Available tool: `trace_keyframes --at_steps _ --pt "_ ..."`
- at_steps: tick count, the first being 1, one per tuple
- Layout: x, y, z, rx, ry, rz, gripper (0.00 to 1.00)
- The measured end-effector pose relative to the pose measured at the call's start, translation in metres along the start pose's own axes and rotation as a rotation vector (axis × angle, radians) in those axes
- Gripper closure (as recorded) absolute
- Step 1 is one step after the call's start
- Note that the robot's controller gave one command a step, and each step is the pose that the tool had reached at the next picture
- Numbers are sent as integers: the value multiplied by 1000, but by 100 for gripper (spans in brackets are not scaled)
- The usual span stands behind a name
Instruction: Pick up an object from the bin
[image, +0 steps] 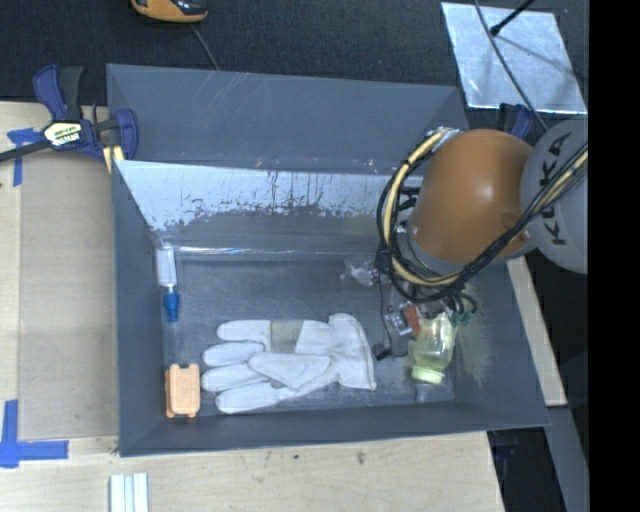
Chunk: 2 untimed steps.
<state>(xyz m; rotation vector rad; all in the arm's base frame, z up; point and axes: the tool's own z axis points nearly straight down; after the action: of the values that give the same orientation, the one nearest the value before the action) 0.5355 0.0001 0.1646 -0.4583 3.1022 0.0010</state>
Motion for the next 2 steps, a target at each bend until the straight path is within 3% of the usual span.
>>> trace_keyframes --at_steps 1,2 --pt "-1 18 37 1 0 109 0" --pt "-6 28 54 -1 7 40 0"
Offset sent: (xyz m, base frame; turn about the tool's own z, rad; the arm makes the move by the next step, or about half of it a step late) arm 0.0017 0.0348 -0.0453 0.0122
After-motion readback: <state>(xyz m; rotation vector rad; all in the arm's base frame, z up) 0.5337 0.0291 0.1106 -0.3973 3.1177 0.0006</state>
